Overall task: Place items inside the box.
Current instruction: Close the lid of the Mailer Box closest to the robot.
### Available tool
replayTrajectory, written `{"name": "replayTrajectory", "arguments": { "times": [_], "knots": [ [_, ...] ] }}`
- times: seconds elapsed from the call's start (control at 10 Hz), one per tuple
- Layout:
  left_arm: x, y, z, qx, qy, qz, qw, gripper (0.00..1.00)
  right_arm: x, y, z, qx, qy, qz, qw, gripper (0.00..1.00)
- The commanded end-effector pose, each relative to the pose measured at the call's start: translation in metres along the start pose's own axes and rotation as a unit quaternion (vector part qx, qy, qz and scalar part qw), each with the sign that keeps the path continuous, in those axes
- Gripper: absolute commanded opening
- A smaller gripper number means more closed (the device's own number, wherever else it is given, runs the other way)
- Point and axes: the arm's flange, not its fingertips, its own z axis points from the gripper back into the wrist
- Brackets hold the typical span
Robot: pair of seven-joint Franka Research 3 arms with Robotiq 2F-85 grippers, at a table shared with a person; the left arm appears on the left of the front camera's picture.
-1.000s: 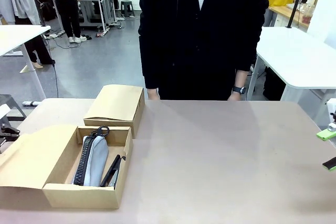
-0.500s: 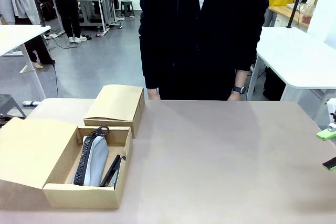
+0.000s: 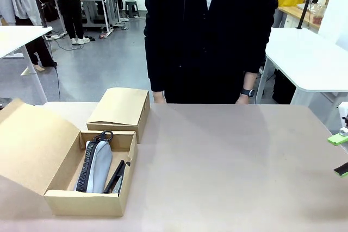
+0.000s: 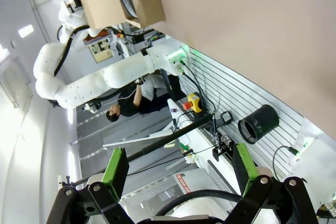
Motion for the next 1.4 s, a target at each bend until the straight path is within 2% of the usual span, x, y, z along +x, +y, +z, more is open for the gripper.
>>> {"name": "replayTrajectory", "arguments": {
  "times": [0.0, 0.2, 0.4, 0.7, 1.0, 1.3],
  "knots": [
    [0.029, -0.021, -0.027, -0.008, -0.017, -0.038, 0.999, 1.00, 0.000, 0.006, 0.001, 0.006, 0.000, -0.010, 1.000, 1.00],
    [0.056, -0.033, -0.064, -0.056, -0.033, -0.035, 0.997, 1.00, 0.000, 0.006, 0.001, 0.006, 0.000, -0.010, 1.000, 1.00],
    [0.066, -0.032, -0.121, -0.057, -0.014, -0.029, 0.998, 1.00, 0.000, 0.006, 0.001, 0.006, 0.000, -0.010, 1.000, 1.00],
    [0.058, -0.024, -0.198, -0.001, 0.029, -0.027, 0.999, 1.00, 0.000, 0.006, 0.001, 0.006, 0.000, -0.010, 1.000, 1.00],
    [0.042, -0.023, -0.227, -0.007, 0.086, -0.029, 0.996, 1.00, 0.000, 0.006, 0.001, 0.006, 0.000, -0.010, 1.000, 1.00],
    [0.036, -0.024, -0.237, -0.022, 0.117, -0.030, 0.992, 1.00, 0.000, 0.006, 0.001, 0.006, 0.000, -0.010, 1.000, 1.00]
  ]
}}
